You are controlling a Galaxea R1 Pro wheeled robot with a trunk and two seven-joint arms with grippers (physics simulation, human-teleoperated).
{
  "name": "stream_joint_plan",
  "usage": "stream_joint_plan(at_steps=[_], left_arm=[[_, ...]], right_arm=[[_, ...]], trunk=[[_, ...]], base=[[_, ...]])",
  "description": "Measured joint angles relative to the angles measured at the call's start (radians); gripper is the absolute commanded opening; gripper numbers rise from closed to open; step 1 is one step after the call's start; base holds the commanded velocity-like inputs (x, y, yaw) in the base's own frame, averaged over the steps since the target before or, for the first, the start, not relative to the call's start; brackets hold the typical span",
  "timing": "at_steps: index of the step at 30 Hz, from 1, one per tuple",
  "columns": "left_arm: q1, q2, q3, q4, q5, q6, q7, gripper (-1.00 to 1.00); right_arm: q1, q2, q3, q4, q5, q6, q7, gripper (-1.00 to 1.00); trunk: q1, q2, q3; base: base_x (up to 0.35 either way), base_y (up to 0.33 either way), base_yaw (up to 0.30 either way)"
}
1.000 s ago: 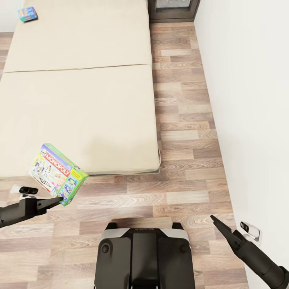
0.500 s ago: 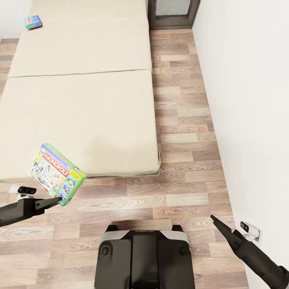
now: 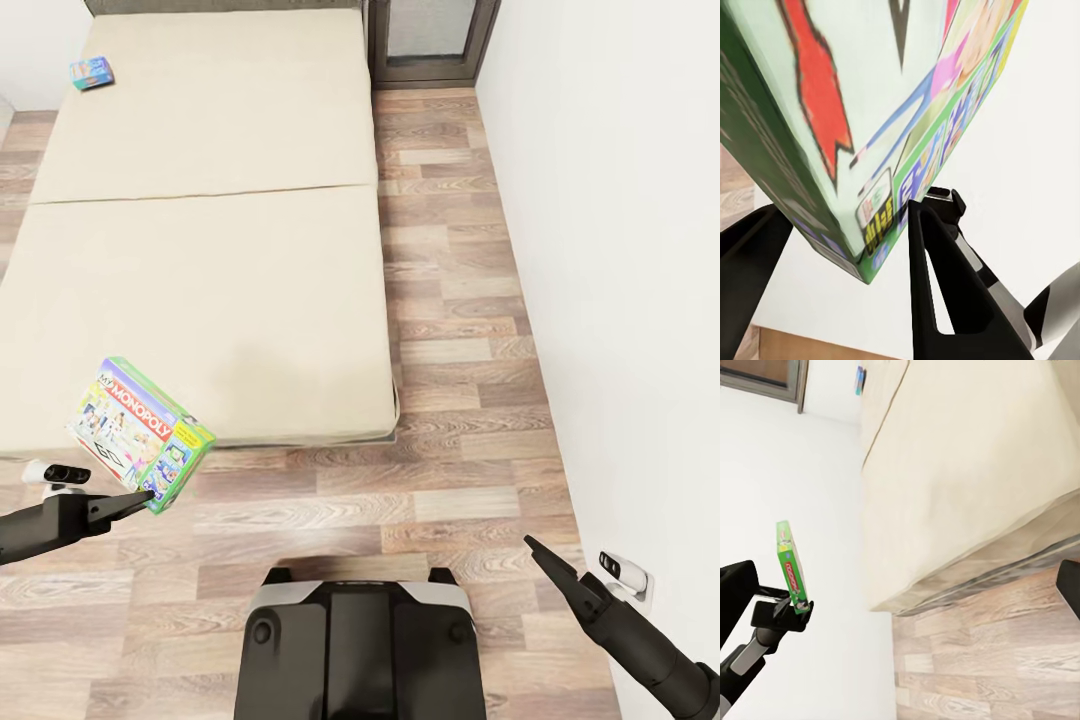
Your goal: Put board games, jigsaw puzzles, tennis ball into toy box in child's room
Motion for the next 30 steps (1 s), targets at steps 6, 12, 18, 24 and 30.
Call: stream_joint_plan(at_steps=[6, 12, 18, 24, 30], left_arm=[[0.000, 0.000, 0.000, 0.000, 0.000, 0.000, 0.000, -1.00], [0.000, 0.000, 0.000, 0.000, 0.000, 0.000, 0.000, -1.00], [0.000, 0.000, 0.000, 0.000, 0.000, 0.000, 0.000, -1.00], [0.000, 0.000, 0.000, 0.000, 0.000, 0.000, 0.000, -1.00], [0.000, 0.000, 0.000, 0.000, 0.000, 0.000, 0.000, -1.00]], right_arm=[[0.000, 0.000, 0.001, 0.000, 0.000, 0.000, 0.000, 1.00], [0.000, 0.000, 0.001, 0.000, 0.000, 0.000, 0.000, 1.00], [0.000, 0.000, 0.002, -0.002, 0.000, 0.000, 0.000, 1.00], [0.000, 0.000, 0.002, -0.002, 0.000, -0.001, 0.001, 1.00], [0.000, 0.000, 0.002, -0.002, 0.000, -0.002, 0.003, 1.00]], trunk=[[0.000, 0.000, 0.010], [0.000, 0.000, 0.020], [0.000, 0.000, 0.030], [0.000, 0.000, 0.040], [0.000, 0.000, 0.050]], base=[[0.000, 0.000, 0.000], [0.000, 0.000, 0.000], [0.000, 0.000, 0.000], [0.000, 0.000, 0.000], [0.000, 0.000, 0.000]])
